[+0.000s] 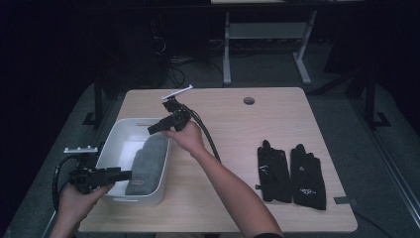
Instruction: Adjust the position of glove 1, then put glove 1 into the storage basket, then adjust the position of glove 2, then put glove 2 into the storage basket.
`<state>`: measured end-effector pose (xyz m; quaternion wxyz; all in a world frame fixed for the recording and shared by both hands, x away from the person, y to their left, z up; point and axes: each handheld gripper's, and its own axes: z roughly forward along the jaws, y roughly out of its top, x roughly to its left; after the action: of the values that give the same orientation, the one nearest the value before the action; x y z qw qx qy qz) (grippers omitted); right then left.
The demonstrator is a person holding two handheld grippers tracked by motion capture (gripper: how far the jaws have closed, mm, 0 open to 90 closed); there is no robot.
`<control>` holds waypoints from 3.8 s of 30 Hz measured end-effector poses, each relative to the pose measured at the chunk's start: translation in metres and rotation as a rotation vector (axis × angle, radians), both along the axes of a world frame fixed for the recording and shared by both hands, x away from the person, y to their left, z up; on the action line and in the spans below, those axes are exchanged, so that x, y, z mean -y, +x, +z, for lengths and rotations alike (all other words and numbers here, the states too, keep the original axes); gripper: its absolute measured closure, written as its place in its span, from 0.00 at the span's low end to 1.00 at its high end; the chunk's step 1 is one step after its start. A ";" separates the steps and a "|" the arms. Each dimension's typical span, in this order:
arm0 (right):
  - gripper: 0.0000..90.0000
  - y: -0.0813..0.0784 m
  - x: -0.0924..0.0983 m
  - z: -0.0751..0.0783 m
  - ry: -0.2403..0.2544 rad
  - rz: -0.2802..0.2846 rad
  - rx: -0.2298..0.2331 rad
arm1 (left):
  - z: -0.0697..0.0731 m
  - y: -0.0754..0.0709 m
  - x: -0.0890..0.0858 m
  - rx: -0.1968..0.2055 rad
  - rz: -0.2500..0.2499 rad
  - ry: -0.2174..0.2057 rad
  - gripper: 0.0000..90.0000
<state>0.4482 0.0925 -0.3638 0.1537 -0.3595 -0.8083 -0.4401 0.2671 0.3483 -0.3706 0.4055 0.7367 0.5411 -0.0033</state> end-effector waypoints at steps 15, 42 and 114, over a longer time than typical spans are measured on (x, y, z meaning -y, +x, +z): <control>0.59 0.001 0.025 0.012 0.055 -0.010 0.002 | 0.010 0.003 0.012 0.025 -0.021 -0.008 0.36; 0.47 0.001 0.079 0.017 0.119 -0.042 -0.002 | 0.026 0.013 0.049 0.066 -0.093 -0.065 0.33; 0.44 -0.057 0.303 -0.004 0.123 -0.352 -0.010 | 0.025 0.035 0.188 0.083 -0.370 -0.092 0.29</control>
<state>0.3912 -0.2109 -0.3682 0.0999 -0.4874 -0.7039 -0.5070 0.3021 0.1601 -0.3459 0.4531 0.8038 0.3786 -0.0721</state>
